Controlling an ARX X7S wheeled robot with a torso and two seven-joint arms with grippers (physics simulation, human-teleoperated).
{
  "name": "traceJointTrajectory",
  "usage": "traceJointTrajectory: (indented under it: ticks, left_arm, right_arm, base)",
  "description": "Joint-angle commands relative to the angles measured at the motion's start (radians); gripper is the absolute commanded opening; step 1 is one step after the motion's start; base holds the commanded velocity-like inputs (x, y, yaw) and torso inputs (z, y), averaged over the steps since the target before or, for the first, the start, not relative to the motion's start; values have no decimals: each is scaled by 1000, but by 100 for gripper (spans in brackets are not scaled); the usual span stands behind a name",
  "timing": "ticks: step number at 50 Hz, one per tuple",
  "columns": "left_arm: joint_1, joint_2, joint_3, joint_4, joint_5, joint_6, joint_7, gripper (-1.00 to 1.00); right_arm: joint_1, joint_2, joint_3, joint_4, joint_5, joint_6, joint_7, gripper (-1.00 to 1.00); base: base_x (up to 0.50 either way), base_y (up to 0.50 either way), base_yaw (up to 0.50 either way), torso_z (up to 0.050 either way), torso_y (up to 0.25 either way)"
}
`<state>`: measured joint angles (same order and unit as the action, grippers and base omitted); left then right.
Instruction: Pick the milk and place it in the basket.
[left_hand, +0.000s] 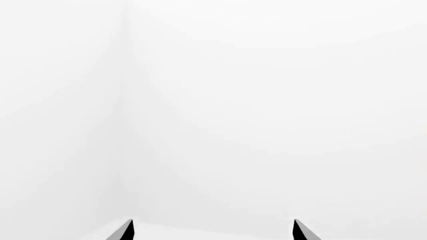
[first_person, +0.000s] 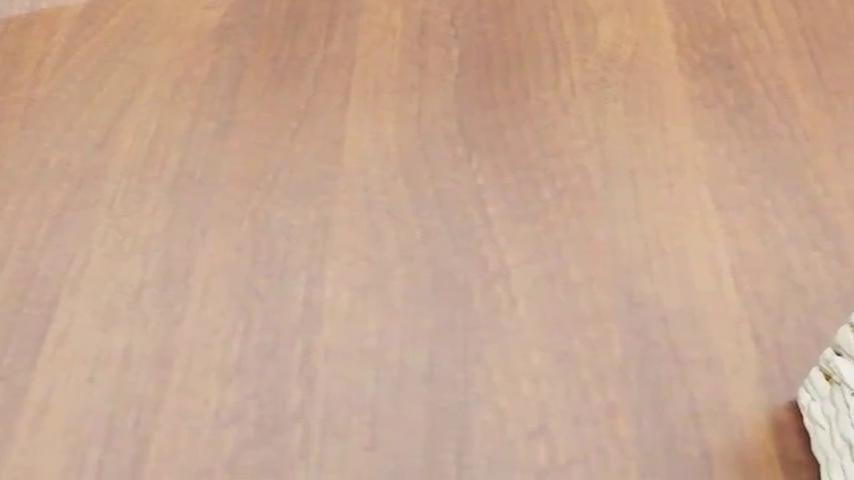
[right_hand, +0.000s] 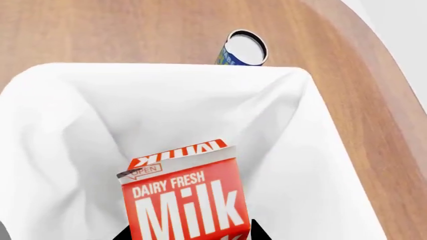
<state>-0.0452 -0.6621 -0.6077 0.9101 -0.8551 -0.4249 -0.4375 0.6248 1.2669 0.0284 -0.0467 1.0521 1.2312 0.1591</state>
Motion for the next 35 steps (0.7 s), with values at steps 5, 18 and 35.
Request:
traceJointTrajectory:
  ticks: [5, 18, 35]
  left_arm:
    - [1, -1, -3, -2, 1, 5, -5, 100]
    - [2, -4, -3, -3, -4, 7, -9, 100]
    - [8, -3, -4, -3, -2, 16, -9, 100]
  right_arm:
    - [45, 8, -9, -3, -53, -3, -9, -100]
    - [56, 9, -17, -8, -61, -3, -6, 100]
    - [44, 11, -14, -10, -63, -11, -11, 100]
  base:
    - [0, 0, 0, 0, 0]
    - [0, 0, 0, 0, 0]
    - [0, 0, 0, 0, 0]
